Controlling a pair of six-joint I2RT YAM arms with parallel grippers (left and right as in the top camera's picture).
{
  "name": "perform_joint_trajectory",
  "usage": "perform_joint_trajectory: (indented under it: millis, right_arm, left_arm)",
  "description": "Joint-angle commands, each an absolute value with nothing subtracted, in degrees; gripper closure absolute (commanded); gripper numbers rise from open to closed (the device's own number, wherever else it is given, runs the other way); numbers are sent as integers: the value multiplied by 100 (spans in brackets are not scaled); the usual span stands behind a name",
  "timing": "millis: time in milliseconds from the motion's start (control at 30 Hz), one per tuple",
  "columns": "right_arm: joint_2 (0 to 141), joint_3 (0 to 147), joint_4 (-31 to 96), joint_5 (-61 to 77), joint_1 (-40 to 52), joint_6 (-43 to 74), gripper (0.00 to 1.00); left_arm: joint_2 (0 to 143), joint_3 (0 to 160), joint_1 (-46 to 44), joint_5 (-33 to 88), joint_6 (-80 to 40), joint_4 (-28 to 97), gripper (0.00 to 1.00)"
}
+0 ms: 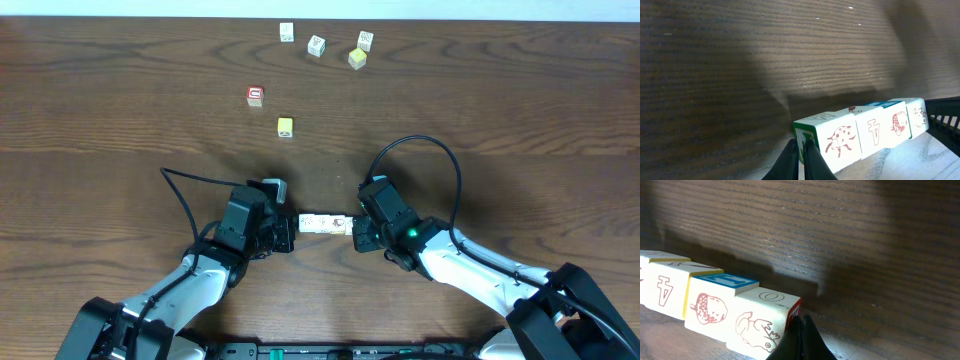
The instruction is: Lift 4 blocks
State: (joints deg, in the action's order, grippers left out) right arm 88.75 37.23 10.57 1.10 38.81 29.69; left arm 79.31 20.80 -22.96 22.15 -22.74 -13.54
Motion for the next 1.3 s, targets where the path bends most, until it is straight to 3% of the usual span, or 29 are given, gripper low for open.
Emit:
perform_joint_trajectory:
  millis: [0, 1267]
  right_arm:
    - [8917, 3710, 1022, 231, 3894, 2906, 99]
    - [8917, 3710, 888, 670, 3828, 2932, 99]
  left_arm:
    - [7953, 2091, -2355, 2316, -2324, -1343, 93]
    - [7953, 2091, -2344, 2008, -2569, -1131, 93]
